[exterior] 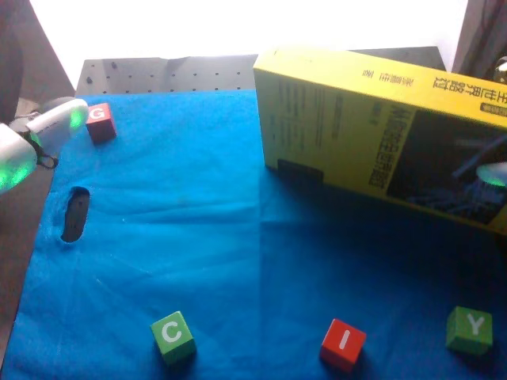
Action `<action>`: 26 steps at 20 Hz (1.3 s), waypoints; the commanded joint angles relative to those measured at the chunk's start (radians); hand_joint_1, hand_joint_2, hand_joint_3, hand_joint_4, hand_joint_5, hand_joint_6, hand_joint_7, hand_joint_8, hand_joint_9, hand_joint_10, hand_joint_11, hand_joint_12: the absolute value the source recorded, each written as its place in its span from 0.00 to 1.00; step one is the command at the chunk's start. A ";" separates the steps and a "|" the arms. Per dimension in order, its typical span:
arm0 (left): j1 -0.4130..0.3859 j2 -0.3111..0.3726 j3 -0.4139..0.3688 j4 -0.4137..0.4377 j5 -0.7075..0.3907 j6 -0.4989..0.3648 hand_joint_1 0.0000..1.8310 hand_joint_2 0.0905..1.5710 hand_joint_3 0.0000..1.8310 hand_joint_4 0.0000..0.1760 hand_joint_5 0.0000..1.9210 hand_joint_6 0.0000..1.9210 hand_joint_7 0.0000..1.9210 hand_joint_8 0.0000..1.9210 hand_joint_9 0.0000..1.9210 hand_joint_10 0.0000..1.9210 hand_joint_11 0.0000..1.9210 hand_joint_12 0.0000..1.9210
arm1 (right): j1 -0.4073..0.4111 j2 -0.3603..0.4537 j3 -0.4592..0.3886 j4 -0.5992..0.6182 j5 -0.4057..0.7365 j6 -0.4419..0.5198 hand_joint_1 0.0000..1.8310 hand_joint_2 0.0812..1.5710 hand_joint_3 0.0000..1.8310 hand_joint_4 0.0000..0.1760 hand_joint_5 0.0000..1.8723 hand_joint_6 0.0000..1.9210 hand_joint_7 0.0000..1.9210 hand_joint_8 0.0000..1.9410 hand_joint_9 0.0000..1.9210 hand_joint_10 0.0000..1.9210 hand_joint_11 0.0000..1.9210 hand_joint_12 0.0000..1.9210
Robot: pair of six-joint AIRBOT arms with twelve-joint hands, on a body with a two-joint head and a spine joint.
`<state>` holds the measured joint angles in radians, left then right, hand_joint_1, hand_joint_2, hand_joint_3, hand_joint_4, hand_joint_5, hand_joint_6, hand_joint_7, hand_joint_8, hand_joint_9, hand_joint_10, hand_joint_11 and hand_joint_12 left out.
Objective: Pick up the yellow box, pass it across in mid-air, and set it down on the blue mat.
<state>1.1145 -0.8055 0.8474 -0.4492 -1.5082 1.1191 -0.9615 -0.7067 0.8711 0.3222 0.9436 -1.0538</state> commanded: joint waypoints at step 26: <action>0.005 -0.005 0.002 0.019 -0.126 -0.002 0.31 0.75 0.00 0.78 0.00 0.00 0.00 0.00 0.00 0.00 0.00 0.00 | 0.000 0.053 -0.019 -0.044 0.311 0.029 0.15 0.76 0.01 0.65 0.00 0.00 0.00 0.00 0.00 0.00 0.00 0.00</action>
<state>1.1282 -0.8085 0.8474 -0.4511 -1.5063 1.1194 -0.9676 -0.6563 0.8478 0.2771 1.1122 -1.0275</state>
